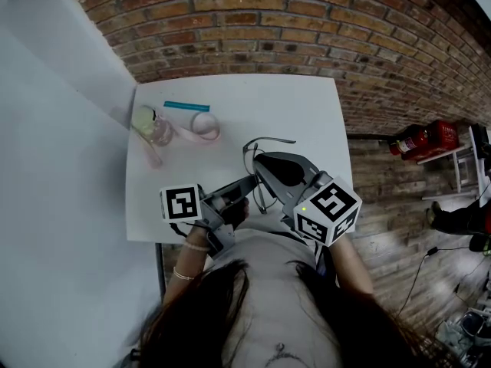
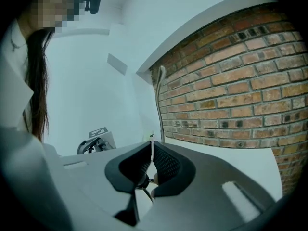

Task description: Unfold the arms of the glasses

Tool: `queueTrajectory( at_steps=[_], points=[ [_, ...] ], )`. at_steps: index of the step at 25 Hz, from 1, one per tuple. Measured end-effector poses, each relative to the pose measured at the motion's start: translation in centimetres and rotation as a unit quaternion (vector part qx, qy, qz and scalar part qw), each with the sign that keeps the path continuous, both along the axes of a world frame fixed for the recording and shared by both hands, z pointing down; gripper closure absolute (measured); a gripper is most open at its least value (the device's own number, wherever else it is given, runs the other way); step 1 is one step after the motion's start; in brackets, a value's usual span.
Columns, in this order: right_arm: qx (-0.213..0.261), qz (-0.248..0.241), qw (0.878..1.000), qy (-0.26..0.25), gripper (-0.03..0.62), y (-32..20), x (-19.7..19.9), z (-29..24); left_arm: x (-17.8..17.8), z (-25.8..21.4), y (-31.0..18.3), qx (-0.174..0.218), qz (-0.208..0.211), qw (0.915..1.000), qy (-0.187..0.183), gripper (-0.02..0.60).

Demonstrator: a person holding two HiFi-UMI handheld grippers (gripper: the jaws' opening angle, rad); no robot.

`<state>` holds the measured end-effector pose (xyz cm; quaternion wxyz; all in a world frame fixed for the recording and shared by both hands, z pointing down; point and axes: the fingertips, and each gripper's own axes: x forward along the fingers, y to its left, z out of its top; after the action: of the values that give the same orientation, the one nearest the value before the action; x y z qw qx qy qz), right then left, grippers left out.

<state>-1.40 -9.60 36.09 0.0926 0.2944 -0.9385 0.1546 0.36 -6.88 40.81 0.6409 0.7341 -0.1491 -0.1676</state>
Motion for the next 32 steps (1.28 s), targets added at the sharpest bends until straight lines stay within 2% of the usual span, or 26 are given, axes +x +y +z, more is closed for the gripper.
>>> queueTrajectory(
  at_steps=[6,10,13,16,21,28,32],
  points=[
    [-0.018,-0.002,1.000,0.008,0.552,-0.1,-0.2,0.9,0.0,0.2,-0.1,0.004,0.000,1.0000,-0.002,0.560],
    [-0.033,-0.004,0.999,0.012,0.533,-0.1,-0.3,1.3,-0.4,1.2,-0.2,0.019,0.000,0.9992,-0.035,0.560],
    [-0.042,-0.004,0.999,0.018,0.525,-0.1,-0.6,1.7,-0.2,0.7,-0.2,0.004,-0.009,0.9999,-0.009,0.560],
    [-0.053,-0.007,0.998,0.024,0.516,0.0,-0.8,2.2,-0.5,1.3,-0.4,0.014,-0.015,0.9995,-0.025,0.560],
    [-0.068,-0.007,0.997,0.031,0.500,0.2,-0.9,2.7,-0.3,0.8,-0.4,0.009,-0.027,0.9995,-0.016,0.560],
    [-0.084,0.001,0.996,0.034,0.505,0.0,-1.1,2.9,-0.9,1.6,-0.6,0.028,-0.044,0.9968,-0.062,0.560],
    [-0.088,0.005,0.996,0.034,0.522,0.1,-1.2,3.0,-1.1,1.6,-1.0,0.076,-0.044,0.9914,-0.097,0.560]
  ],
)
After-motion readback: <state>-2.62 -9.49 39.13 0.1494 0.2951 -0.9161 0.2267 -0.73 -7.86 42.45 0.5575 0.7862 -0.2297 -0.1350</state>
